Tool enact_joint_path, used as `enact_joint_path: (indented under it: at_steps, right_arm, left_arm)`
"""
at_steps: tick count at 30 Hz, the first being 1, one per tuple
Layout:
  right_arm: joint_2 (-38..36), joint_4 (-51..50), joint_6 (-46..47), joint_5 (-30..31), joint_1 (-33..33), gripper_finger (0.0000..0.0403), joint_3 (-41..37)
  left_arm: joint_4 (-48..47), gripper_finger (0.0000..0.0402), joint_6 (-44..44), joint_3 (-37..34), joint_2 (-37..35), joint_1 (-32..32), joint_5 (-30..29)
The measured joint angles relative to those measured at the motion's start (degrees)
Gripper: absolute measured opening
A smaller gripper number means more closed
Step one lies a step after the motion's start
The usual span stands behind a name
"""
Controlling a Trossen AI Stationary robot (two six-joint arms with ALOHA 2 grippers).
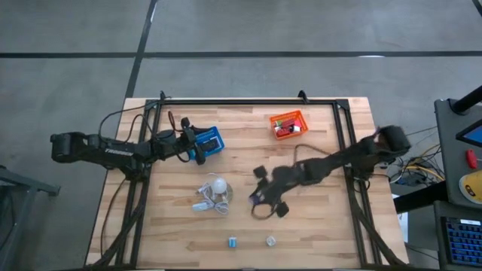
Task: Pick & Place Office items
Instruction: Put the violet charger adapter into the orange bin
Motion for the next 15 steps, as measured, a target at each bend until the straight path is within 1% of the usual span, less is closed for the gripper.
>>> enact_joint_path:
  at_steps: [3,8,11,15]
  right_arm:
    - [-6.1,4.3,-0.5,0.1,-3.3,0.0118,-5.8]
    - [-14.3,7.9,-1.3,0.3,-10.7,0.0118,-13.1]
    - [-18.3,10.0,-1.9,0.4,-16.3,0.0118,-16.4]
    - [-21.8,11.7,-1.9,0.3,-24.0,0.0118,-19.7]
  left_arm:
    - [0.2,0.0216,0.0,0.1,0.0,-0.1,0.0]
    - [0.3,0.0216,-0.3,0.1,0.0,-0.2,0.5]
    - [0.2,0.0216,-0.4,0.0,0.0,-0.2,0.6]
    - [0.3,0.0216,-0.4,0.0,0.0,-0.3,0.8]
